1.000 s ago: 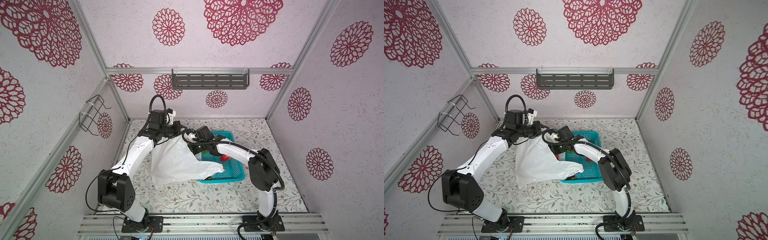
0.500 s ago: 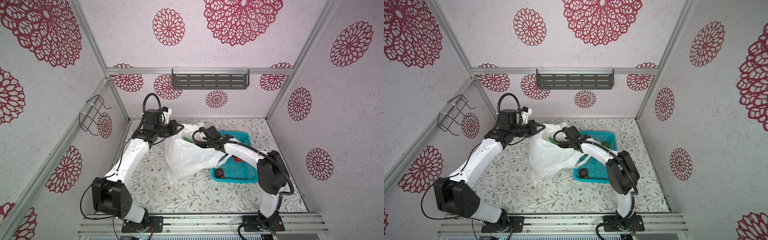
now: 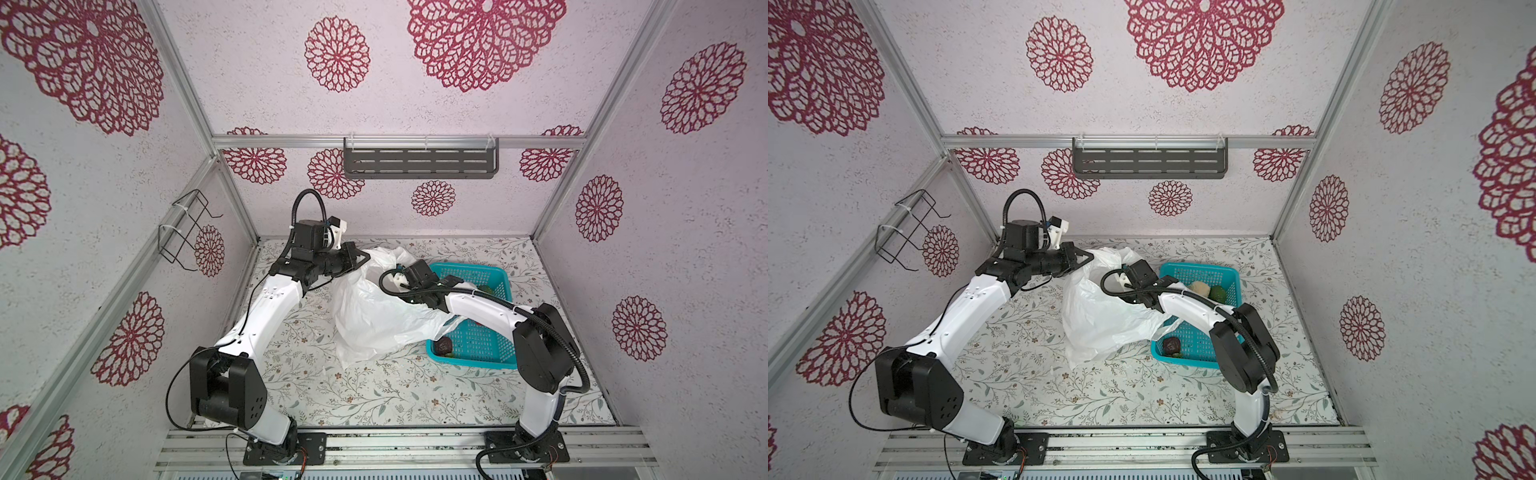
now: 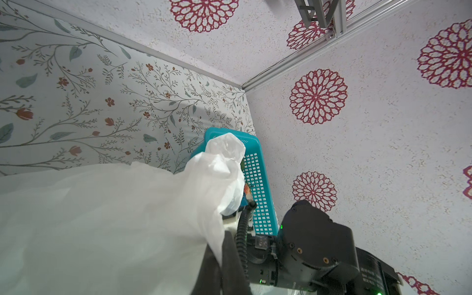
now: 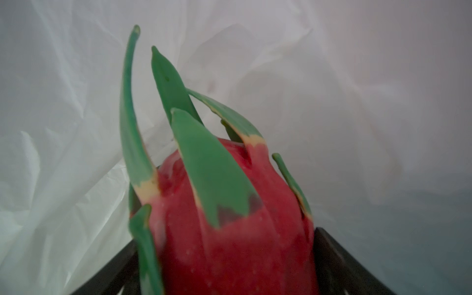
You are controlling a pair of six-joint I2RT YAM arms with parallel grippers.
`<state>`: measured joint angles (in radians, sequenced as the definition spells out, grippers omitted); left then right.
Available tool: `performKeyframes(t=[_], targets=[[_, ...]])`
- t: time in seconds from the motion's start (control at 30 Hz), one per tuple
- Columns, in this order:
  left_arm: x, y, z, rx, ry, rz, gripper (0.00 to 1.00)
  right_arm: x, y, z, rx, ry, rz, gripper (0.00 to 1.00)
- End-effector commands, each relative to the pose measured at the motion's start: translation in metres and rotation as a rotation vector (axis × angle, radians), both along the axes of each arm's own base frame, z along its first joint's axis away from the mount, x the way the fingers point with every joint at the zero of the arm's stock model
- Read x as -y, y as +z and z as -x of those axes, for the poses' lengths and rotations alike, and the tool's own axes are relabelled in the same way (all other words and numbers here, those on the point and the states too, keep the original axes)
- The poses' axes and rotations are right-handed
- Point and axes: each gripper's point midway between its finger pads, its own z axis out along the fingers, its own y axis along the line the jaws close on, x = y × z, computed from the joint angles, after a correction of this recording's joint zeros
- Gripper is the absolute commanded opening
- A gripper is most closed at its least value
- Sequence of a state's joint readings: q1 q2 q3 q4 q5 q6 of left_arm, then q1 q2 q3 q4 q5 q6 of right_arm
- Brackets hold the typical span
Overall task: Place the fruits into the plastic bag
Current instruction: 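Lower the dragon fruit into the white bag held by the left gripper, then release the dragon fruit and move the right gripper back over the basket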
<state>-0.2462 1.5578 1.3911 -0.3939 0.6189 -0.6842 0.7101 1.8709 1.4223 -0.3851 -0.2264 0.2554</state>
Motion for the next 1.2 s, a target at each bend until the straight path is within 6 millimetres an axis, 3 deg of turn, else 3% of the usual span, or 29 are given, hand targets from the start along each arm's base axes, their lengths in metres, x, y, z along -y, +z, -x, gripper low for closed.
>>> performKeyframes(t=[0.0, 0.13, 0.33, 0.63, 0.73, 0.83, 1.0, 1.17], targets=[[0.003, 0.004, -0.004, 0.027, -0.004, -0.001, 0.00, -0.011, 0.035, -0.010, 0.077, 0.015, -0.090, 0.73], [0.003, 0.000, -0.005, 0.023, -0.003, -0.005, 0.00, -0.004, 0.056, -0.010, 0.142, 0.007, -0.094, 0.89], [0.005, -0.005, -0.006, 0.014, -0.005, -0.005, 0.00, 0.010, 0.075, -0.002, 0.194, -0.006, -0.099, 0.98], [0.007, -0.006, -0.003, 0.025, -0.009, -0.010, 0.00, 0.006, 0.072, 0.004, 0.165, 0.013, -0.129, 0.99], [0.006, -0.005, -0.002, 0.029, -0.005, -0.013, 0.00, 0.013, 0.081, -0.001, 0.205, -0.019, -0.118, 0.99], [0.005, -0.004, -0.001, 0.034, -0.004, -0.019, 0.00, 0.037, 0.096, -0.008, 0.265, -0.099, -0.087, 0.98], [0.003, -0.004, -0.002, 0.041, 0.002, -0.027, 0.00, 0.111, 0.116, -0.009, 0.327, -0.328, -0.097, 0.96], [0.004, -0.005, -0.005, 0.050, 0.003, -0.027, 0.00, 0.181, 0.117, 0.003, 0.349, -0.572, -0.131, 0.94]])
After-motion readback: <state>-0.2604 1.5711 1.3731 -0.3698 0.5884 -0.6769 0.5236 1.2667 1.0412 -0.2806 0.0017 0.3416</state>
